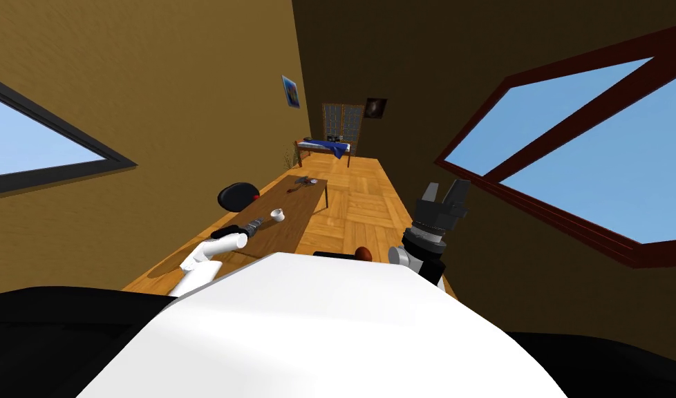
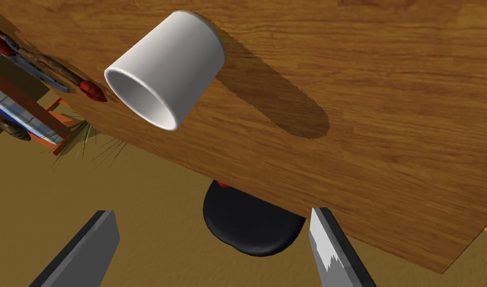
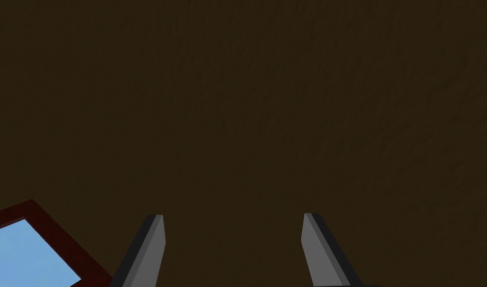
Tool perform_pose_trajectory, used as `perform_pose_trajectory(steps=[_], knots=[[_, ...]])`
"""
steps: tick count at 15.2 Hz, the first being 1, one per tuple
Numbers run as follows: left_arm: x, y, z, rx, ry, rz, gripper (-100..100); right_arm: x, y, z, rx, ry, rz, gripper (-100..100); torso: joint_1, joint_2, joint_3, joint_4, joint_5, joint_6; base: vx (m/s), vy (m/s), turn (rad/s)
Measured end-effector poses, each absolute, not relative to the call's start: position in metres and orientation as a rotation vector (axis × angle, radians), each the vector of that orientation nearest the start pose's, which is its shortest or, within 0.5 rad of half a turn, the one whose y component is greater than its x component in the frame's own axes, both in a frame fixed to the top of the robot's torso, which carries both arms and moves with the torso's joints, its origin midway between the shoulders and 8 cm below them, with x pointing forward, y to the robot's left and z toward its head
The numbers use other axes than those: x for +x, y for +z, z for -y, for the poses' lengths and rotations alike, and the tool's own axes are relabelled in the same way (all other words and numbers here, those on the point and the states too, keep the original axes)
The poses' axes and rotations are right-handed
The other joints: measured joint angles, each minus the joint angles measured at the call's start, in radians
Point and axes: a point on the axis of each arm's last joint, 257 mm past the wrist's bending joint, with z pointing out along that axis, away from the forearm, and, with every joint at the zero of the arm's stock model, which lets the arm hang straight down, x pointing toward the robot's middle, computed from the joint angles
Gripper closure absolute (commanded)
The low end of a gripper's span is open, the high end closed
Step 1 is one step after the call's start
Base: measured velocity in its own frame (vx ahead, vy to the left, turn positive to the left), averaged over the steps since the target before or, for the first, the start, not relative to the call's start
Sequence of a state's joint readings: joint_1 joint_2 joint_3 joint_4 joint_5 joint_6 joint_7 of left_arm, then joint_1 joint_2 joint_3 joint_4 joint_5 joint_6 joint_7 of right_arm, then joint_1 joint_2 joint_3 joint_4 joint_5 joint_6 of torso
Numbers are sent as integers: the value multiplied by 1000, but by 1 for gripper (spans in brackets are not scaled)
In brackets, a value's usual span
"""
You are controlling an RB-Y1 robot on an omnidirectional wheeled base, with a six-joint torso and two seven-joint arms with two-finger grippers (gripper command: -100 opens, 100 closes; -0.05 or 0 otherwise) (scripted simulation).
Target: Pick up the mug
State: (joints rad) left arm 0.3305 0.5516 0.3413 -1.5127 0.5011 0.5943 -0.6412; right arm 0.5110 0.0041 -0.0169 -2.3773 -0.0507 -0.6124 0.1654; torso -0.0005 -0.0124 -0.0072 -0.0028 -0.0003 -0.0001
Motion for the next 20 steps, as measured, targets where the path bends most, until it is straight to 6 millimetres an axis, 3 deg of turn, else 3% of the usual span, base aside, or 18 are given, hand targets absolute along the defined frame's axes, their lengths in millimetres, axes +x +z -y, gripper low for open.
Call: perform_pose_trajectory(steps=[10, 20], knots=[[249, -424, -628, -1571, 41, -2033, -100, 298, 82, 283, 477, 1194, -471, 0, 0, -6, -3, -1, 0, 0, 231, -38, 38], [185, -454, -633, -1742, 100, -2188, -100, 298, 82, 283, 477, 1194, -471, 0, 2, -1, 0, 0, 0, 0, 186, -7, 37]])
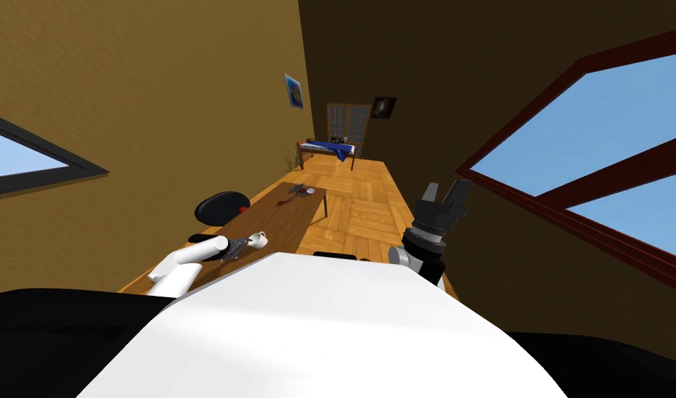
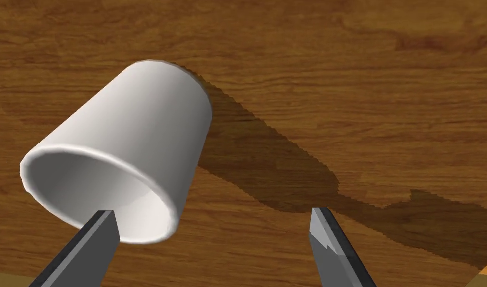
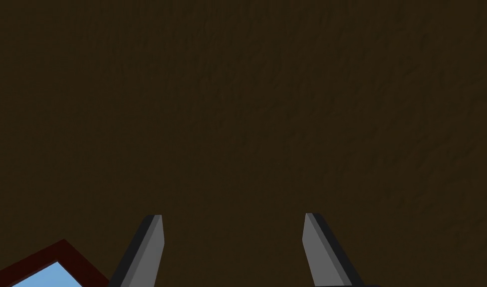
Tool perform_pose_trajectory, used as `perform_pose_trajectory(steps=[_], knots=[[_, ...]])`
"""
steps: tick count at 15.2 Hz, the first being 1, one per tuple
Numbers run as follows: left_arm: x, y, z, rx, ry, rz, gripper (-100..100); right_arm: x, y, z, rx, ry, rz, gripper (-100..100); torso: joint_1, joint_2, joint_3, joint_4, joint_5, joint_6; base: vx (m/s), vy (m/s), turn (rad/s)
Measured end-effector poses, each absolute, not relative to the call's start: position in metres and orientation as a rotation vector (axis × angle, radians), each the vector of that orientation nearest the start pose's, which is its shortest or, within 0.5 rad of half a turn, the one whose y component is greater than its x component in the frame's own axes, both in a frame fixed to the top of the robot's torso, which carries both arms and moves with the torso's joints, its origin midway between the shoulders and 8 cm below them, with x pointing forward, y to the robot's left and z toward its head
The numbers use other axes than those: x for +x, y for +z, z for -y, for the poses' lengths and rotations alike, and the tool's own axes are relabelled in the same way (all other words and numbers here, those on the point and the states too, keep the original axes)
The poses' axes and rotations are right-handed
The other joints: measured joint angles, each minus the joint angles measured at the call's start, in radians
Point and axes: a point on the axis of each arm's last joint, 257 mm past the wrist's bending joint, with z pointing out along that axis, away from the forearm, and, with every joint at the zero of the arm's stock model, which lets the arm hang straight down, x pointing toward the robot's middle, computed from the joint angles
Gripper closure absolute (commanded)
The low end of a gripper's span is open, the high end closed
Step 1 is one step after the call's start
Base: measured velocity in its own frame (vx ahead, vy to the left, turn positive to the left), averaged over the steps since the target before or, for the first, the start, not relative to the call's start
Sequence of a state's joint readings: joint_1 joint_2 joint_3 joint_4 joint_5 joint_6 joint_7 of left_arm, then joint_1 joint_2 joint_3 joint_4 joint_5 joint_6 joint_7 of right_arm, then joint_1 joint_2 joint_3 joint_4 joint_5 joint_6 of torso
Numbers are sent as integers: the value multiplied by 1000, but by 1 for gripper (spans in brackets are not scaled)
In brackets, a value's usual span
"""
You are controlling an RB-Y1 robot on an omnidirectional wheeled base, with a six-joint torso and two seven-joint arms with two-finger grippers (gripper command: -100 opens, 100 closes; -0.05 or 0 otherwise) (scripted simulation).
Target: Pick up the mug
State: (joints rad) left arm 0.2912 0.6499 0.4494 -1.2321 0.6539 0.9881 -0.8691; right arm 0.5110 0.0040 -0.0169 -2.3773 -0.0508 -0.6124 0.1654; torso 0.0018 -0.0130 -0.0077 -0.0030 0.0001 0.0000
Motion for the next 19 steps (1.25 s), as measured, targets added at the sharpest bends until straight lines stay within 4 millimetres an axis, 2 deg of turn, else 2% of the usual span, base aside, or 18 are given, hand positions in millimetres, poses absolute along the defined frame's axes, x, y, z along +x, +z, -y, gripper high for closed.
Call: perform_pose_trajectory(steps=[5, 10, 11, 16, 19], knots=[[154, -463, -628, -1831, 106, -2262, -100, 298, 82, 283, 477, 1194, -471, 0, 0, -3, -2, -1, 0, 0, 175, 0, 44], [158, -479, -618, -1835, 92, -2251, -100, 298, 82, 283, 477, 1195, -471, 0, 5, 15, 9, 3, 1, 0, -44, 50, -29], [159, -480, -617, -1835, 91, -2248, 100, 298, 82, 283, 477, 1195, -471, 0, 4, 15, 9, 3, 1, 0, -15, 17, -4], [159, -479, -617, -1835, 91, -2249, 100, 298, 82, 283, 477, 1195, -471, 0, 2, 13, 7, 3, 1, -1, 6, -4, 4], [154, -469, -624, -1834, 103, -2260, 100, 298, 82, 283, 477, 1194, -471, 0, -3, 9, 6, 3, 0, -1, 54, -60, 51]])
